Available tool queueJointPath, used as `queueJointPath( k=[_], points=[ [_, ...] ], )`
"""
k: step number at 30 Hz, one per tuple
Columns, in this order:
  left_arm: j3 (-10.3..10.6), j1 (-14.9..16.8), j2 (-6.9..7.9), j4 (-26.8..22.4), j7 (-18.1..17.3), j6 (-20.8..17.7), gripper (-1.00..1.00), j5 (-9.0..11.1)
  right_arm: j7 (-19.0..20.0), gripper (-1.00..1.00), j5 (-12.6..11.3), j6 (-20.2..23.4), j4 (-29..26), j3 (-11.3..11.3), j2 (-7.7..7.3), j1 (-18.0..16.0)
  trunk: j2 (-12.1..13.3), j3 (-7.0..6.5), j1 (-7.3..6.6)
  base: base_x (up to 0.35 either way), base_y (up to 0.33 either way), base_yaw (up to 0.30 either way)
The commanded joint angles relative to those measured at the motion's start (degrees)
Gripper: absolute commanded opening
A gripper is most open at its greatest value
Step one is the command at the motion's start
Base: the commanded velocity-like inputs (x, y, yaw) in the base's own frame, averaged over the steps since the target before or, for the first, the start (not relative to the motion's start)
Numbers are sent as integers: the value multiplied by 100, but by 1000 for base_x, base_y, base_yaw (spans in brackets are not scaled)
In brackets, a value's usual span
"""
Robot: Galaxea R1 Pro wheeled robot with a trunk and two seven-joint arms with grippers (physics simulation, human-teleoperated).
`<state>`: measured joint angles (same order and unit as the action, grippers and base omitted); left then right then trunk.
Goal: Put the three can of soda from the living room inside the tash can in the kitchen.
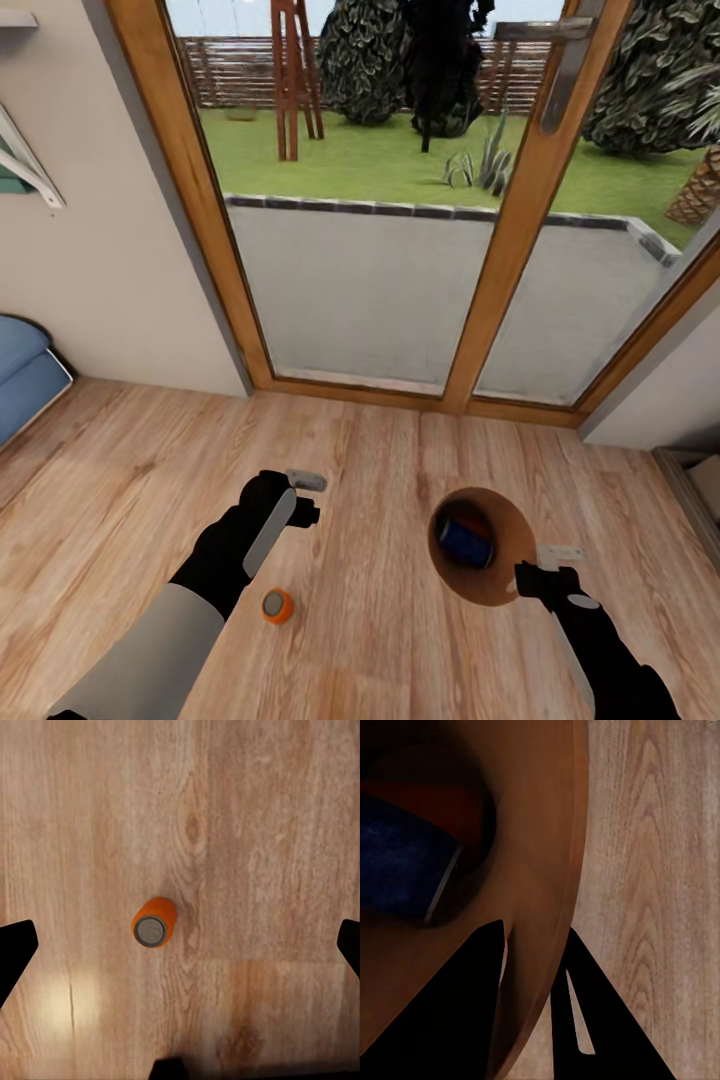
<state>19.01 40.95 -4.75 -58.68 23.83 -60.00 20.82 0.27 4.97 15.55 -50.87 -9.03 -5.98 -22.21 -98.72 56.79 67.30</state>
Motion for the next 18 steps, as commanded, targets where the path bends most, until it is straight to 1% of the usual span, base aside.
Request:
queueJointPath(
  k=[1, 13, 16, 18],
  points=[
    [-1, 0, 0, 3, 0, 0, 100, 0, 25, -100, -14, 1, -6, 3, 0, -3, 0, -1, 0, 104, 0, 0],
    [-2, 0, 1, 19, 4, 0, 100, 1, 26, -100, -28, 97, -11, 11, 0, -3, 0, -1, 0, 87, 0, 0],
    [2, -7, 1, 16, 6, 0, 100, 1, 26, -100, -27, 248, -11, 14, 0, -3, 0, -1, 0, 54, 0, 0],
    [4, -12, 1, 15, 7, 0, 100, 1, 29, -100, -19, 502, -14, 13, -3, -3, 0, -1, 0, 28, 0, 0]
  ],
)
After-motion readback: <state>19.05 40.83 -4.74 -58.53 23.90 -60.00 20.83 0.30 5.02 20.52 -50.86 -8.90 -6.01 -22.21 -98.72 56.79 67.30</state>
